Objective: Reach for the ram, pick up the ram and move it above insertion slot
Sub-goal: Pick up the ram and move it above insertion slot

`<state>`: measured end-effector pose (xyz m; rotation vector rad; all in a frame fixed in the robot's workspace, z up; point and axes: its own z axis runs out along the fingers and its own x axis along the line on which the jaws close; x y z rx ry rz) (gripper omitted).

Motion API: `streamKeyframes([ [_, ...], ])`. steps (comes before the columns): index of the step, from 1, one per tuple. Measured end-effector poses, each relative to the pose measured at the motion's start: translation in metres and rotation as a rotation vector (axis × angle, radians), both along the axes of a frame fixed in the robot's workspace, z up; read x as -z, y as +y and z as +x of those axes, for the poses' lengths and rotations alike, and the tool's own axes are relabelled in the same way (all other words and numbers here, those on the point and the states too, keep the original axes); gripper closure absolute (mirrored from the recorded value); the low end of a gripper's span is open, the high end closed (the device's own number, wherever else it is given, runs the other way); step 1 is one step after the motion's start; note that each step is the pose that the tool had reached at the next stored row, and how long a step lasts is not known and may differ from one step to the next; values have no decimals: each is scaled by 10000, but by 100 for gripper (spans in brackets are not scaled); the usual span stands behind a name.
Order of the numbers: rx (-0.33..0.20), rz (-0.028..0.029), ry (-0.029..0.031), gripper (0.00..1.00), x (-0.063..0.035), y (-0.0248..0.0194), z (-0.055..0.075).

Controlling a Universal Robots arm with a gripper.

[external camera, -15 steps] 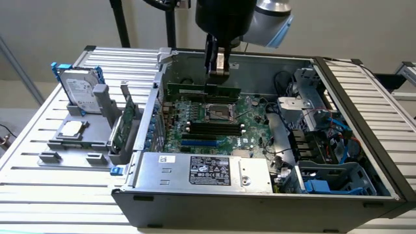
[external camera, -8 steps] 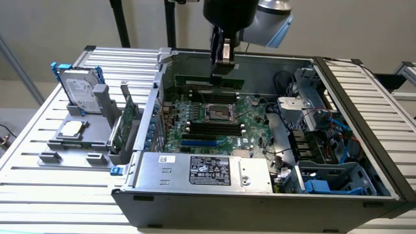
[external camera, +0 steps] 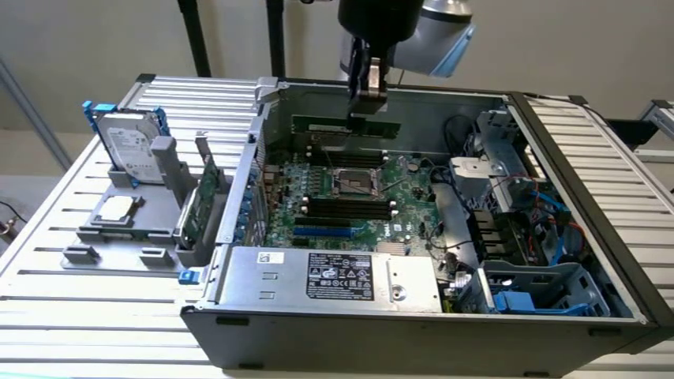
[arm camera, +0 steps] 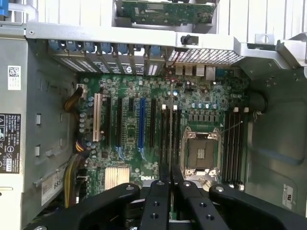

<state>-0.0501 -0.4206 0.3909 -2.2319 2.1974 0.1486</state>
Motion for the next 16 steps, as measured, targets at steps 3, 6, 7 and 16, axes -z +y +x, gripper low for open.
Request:
streamKeyframes([
  [3,5,-40,-15,87,3,13,2],
  [6,7,-43,-16,87,2,14,5],
  [7,9,-43,-16,87,3,14,15],
  [16,8,-39,-16,87,3,-4,76],
])
